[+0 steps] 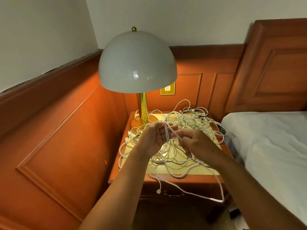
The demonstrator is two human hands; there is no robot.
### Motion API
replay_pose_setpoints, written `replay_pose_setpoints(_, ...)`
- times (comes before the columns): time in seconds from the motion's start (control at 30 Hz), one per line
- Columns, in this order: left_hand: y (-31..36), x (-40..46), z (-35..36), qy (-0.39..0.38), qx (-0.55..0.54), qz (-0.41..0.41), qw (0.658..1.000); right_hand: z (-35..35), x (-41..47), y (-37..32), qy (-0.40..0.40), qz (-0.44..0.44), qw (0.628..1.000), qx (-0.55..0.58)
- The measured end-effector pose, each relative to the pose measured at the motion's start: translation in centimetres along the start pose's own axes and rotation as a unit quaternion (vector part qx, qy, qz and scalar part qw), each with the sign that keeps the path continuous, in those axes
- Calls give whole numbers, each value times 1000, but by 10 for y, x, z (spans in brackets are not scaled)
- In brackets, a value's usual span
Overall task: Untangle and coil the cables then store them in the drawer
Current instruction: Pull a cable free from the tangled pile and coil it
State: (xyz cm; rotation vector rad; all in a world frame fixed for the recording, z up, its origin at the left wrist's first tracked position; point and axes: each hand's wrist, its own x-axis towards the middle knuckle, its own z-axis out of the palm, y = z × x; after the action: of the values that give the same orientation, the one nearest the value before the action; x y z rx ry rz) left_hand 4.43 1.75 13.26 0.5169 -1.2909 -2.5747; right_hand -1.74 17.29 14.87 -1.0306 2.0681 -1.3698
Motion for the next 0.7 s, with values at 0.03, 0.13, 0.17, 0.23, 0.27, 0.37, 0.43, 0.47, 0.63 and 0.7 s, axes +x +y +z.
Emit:
replay_pose_setpoints(0.03,1,0,1,-1,-15,1,1000,8,-7,9,6,9,999,48)
replay_pose_setpoints(0.13,2,-1,7,-8,-41,1,999,32,-24,31,14,44,982,182)
replay_pose_setpoints(0.17,2,-2,9,-11,-51,0,999,39,-28,37,13,63,975,212)
replay_pose_setpoints(0.23,4,-3,13,-19,-65,1,998,49,-35,48,5,98,967,234)
replay_pose_setpoints(0.27,5,-4,14,-22,-67,2,998,52,-37,52,-7,109,963,245)
replay_pose_setpoints(0.37,9,-8,18,-29,-64,9,997,54,-35,63,-46,115,942,313)
replay_pose_setpoints(0.43,13,-12,20,-34,-50,15,998,51,-30,69,-60,118,934,332)
replay_pose_setpoints(0.47,14,-14,21,-38,-35,16,999,48,-27,73,-58,121,939,315)
replay_pose_setpoints(0.63,16,-28,24,-87,54,26,994,19,7,72,7,188,980,62)
replay_pose_setpoints(0.7,17,-32,22,-114,112,29,987,-1,25,62,6,169,985,7)
